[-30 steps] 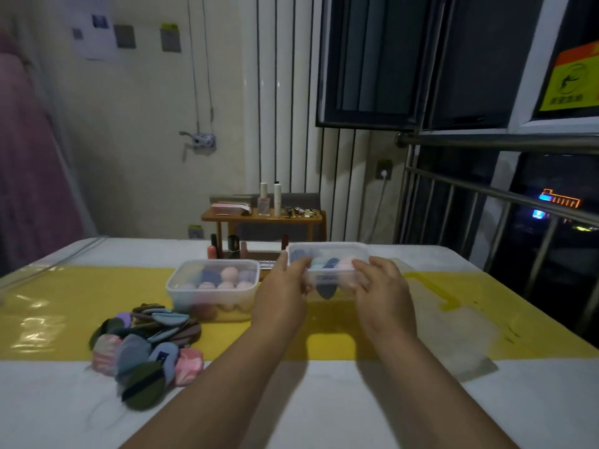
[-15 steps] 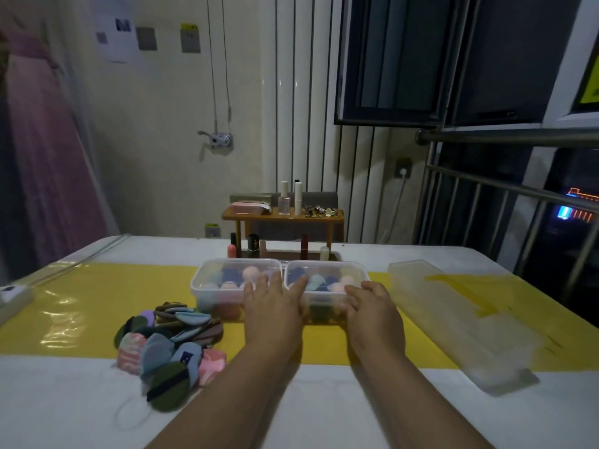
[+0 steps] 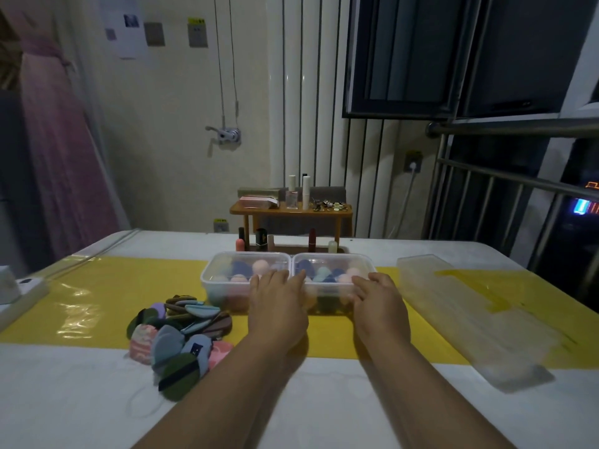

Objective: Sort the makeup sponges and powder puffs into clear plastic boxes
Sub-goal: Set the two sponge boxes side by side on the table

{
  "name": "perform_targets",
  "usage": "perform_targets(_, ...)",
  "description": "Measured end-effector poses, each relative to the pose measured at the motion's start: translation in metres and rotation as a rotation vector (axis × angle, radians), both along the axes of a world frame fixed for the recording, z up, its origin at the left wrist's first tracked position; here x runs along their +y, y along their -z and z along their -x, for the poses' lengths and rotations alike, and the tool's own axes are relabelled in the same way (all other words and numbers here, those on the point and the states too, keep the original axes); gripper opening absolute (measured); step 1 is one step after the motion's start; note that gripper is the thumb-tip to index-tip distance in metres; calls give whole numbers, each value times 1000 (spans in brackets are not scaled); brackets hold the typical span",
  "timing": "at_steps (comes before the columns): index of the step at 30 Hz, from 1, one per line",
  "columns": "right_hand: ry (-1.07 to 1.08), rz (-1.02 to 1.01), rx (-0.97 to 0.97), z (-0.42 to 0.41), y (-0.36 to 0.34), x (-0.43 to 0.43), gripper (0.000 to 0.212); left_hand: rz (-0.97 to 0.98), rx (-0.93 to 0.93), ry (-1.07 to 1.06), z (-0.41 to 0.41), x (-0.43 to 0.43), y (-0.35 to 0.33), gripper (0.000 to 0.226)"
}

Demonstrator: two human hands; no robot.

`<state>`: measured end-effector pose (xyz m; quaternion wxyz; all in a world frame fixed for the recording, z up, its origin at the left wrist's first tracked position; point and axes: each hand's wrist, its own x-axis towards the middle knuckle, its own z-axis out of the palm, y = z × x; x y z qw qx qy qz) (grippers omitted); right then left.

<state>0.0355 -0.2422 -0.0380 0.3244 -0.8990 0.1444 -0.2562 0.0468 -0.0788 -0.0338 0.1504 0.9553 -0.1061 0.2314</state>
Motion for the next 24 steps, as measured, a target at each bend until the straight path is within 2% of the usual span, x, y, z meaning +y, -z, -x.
perform_targets(4,-15,58,36,5,-5,1,37,16,27,18,3,1,-2,67)
perform_targets(8,13,224,60,16,-11,0,41,66,-3,44,9,-7,-9,57)
perform_targets(11,19,259,58,21,-20,-6,43,128,-17,117,11,-18,-17,59)
perform_targets(18,96,361,163,47,-47,-50,49,259,87,300,14,-66,-33,59)
perform_targets(24,167,380,275,71,-55,-93,52,147,60,377,21,-117,-33,62)
